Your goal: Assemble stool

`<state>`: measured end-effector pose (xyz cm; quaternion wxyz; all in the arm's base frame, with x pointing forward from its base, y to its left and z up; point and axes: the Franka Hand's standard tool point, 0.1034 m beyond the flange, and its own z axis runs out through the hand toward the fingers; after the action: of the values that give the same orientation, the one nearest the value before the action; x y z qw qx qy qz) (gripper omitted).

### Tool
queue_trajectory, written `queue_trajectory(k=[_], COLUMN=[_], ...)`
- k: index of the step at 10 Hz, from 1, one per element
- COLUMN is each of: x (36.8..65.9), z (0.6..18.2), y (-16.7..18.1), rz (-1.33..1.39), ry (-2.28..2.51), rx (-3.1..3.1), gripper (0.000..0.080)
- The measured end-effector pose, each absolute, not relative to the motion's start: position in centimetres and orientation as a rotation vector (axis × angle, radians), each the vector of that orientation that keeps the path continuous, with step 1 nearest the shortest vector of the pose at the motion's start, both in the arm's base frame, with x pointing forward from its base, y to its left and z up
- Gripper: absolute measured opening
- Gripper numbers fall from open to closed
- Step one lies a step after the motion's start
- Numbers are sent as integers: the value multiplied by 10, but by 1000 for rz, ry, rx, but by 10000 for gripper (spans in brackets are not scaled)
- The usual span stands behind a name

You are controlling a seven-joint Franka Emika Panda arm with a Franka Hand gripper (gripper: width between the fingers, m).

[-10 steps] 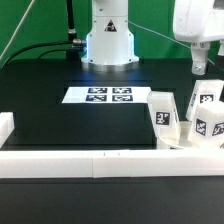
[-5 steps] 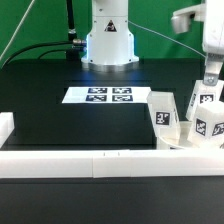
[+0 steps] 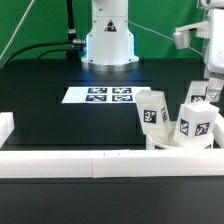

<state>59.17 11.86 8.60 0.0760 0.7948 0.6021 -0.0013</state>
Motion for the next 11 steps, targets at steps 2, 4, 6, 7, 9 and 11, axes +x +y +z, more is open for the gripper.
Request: queue_trajectory(k=[2, 4, 6, 7, 9, 11], x=[592, 588, 584, 584, 584, 584], z=[92, 88, 82, 83, 82, 82], y=[111, 105, 97, 97, 96, 96], rz=[-19, -34, -41, -40, -41, -42], ry=[1789, 1782, 1766, 1765, 1764, 1762], rx=[2400, 2409, 2423, 2424, 2425, 2426], gripper=[648, 648, 648, 648, 539, 402])
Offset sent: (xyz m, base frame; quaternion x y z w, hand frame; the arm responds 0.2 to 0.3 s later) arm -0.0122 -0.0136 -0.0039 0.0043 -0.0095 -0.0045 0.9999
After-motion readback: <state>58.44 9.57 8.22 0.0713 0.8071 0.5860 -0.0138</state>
